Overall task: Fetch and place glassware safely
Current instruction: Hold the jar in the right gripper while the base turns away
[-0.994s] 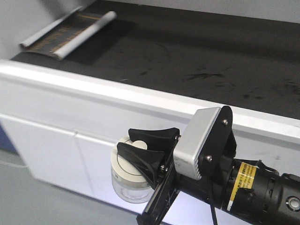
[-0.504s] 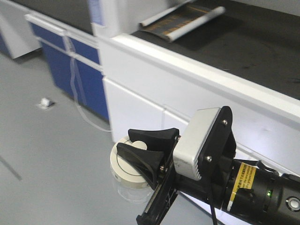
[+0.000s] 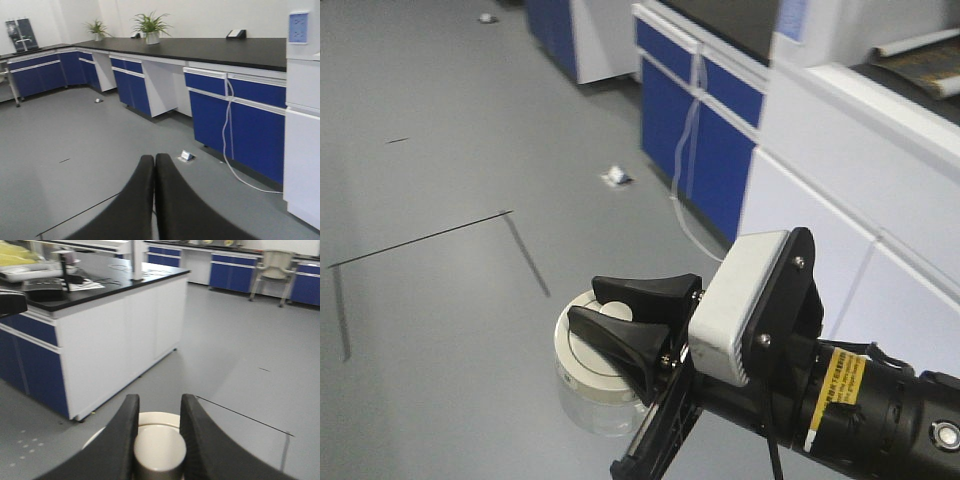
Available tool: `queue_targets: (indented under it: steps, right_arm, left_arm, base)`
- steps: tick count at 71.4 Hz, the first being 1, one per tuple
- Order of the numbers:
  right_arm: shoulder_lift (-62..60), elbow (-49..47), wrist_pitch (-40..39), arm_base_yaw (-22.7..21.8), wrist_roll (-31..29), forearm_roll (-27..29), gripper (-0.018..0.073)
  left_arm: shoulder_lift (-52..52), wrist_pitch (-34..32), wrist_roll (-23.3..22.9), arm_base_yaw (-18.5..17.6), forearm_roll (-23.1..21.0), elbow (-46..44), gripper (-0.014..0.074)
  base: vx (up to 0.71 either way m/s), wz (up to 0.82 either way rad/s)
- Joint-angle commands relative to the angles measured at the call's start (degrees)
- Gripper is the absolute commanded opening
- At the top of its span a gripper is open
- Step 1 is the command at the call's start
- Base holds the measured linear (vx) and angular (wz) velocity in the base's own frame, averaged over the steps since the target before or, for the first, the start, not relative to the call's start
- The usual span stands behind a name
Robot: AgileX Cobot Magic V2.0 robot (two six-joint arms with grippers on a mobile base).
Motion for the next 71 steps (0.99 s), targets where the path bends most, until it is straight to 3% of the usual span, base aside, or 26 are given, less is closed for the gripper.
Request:
queue_targets:
  steps: [1, 34, 71]
  right_arm:
    - [-1.7, -2.0, -5.8, 0.1, -0.2, 0.4, -0.0003]
    - [-1.7, -2.0, -5.8, 0.1, -0.2, 0.4, -0.0003]
    - [-1.7, -2.0, -5.8, 0.1, -0.2, 0.4, -0.0003]
  left_arm:
    - [0.7, -3.7, 0.0, -0.2, -0.5, -1.5, -0.0007]
    - [0.7, -3.7, 0.0, -0.2, -0.5, -1.5, -0.0007]
    - [0.7, -3.7, 0.0, -0.2, -0.5, -1.5, -0.0007]
  base:
    - [-0.14, 0.63]
    - [-0.05, 0.48]
    - [0.14, 0.29]
